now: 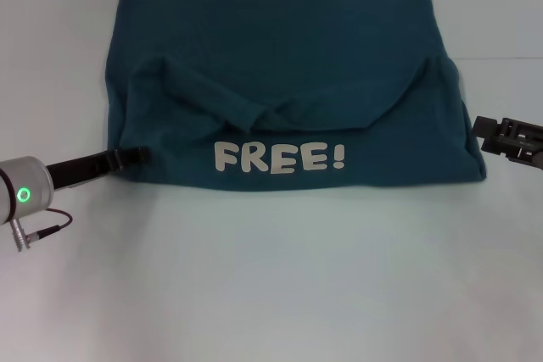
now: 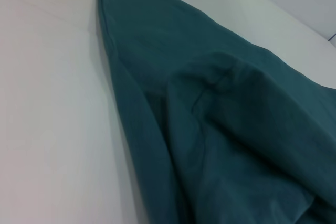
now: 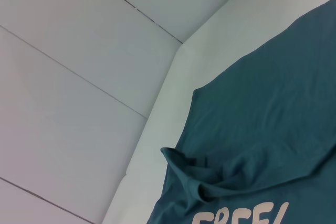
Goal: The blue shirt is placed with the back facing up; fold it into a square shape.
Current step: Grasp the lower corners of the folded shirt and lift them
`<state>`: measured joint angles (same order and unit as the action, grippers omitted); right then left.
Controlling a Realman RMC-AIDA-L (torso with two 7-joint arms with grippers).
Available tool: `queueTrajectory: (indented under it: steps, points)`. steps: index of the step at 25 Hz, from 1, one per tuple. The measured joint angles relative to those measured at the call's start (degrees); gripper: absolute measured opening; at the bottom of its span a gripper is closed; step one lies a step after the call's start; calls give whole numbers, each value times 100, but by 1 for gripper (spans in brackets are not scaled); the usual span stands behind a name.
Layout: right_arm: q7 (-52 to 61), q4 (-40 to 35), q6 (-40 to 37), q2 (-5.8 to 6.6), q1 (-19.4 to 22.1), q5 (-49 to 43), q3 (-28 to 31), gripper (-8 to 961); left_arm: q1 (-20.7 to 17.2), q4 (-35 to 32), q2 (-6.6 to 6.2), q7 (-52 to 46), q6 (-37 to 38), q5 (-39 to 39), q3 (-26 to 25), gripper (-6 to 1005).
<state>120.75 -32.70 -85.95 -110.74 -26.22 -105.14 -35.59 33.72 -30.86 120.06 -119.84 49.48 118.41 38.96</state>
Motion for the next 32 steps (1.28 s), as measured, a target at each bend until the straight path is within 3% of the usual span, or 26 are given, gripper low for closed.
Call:
queueTrajectory:
  steps: [6, 12, 16, 20, 23, 28, 32]
  points:
    - [21, 3, -1, 0, 3, -4, 0, 748, -18, -52, 3, -4, 37, 5, 22, 540]
    - [78, 8, -9, 52, 0, -33, -17, 747, -38, -76, -4, -5, 185, 8, -11, 291]
    - [397, -61, -41, 218, -96, -373, -59, 747, -34, -256, -29, -123, 451, 8, -47, 112]
    - [1113, -228, 72, 478, -339, -1257, -61, 747, -15, -561, -54, -489, 727, 8, -47, 42]
    - [1551, -432, 317, 579, -495, -1887, -33, 747, 44, -673, -100, -752, 850, 0, -45, 7]
    - [1739, -671, 832, 549, -648, -2324, -64, 748, 181, -719, -158, -848, 879, -23, -47, 7]
    - [1696, -612, 1203, 419, -881, -2828, -101, 748, 226, -719, -178, -892, 843, -24, -47, 6]
